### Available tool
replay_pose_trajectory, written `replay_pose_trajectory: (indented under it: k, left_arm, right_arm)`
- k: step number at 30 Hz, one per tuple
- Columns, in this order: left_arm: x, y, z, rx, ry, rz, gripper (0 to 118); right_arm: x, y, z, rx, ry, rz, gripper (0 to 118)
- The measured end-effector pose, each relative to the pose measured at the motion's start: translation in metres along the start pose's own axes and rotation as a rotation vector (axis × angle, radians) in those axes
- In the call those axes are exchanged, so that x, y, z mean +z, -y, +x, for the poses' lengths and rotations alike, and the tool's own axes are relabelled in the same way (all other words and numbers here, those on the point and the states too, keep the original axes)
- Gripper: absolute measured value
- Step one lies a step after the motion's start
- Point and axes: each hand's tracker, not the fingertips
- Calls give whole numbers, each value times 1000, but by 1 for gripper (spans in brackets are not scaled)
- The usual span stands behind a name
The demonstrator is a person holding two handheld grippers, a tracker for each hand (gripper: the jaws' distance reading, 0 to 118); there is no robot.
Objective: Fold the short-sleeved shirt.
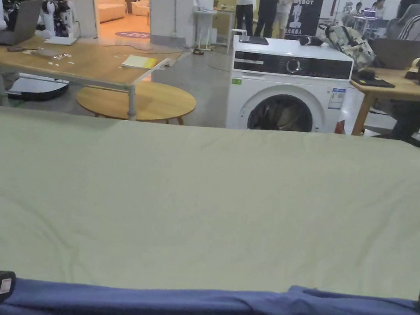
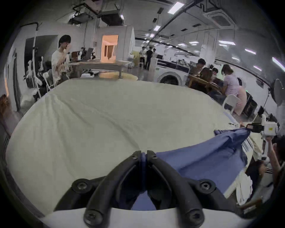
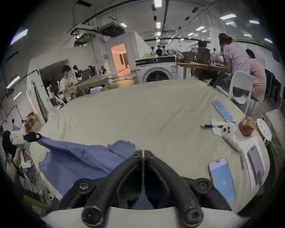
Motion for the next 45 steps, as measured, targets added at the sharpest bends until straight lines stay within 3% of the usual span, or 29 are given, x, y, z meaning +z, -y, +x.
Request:
replay_pose_trajectory:
  k: [3,5,10,15,16,17,18,19,24,28,31,32,35,36,38,41,44,45]
  left_arm:
    - [30,32,-8,24,-4,3,1]
    - [39,55,-13,61,-2,-12,1]
    - [25,106,-13,68,2,-107,1]
    - [9,133,-30,119,31,-121,2]
    - [9,133,-33,125,32,-116,10]
    - [10,132,-34,130,29,-111,30]
    - [13,130,-34,124,25,-92,66]
    - [20,126,-29,109,9,-67,83]
    - [53,82,-2,-10,-43,145,83]
    - [72,45,50,-124,-75,336,83]
    - [71,33,86,-177,-72,369,81]
    - [68,32,93,-168,-56,369,76]
    - [58,32,100,-107,24,358,11]
    - [57,34,102,-109,33,359,0]
    - [56,34,106,-106,52,343,0]
    - [59,36,98,-68,82,313,0]
    - [64,33,62,86,199,278,0]
    - [65,35,45,149,217,265,11]
  right_arm:
    - [33,34,2,-4,27,-10,0]
    - [48,56,5,-53,24,-31,0]
    - [46,102,10,-103,55,-68,0]
    - [32,126,4,-58,92,-106,0]
    - [31,129,2,-37,110,-100,6]
    - [31,131,1,-20,119,-99,24]
    - [32,132,3,-4,134,-105,57]
    - [34,133,1,-4,150,-90,69]
    - [55,97,-20,36,139,44,69]
    - [61,62,-64,55,14,174,69]
    - [53,50,-97,53,-35,209,69]
    - [47,48,-106,67,-66,206,65]
    - [26,50,-124,107,-65,196,20]
    - [22,52,-129,119,-64,191,9]
    - [15,57,-136,128,-71,189,0]
    - [8,57,-136,110,-89,182,0]
    - [7,57,-133,107,-99,166,0]
    - [8,58,-130,109,-104,157,0]
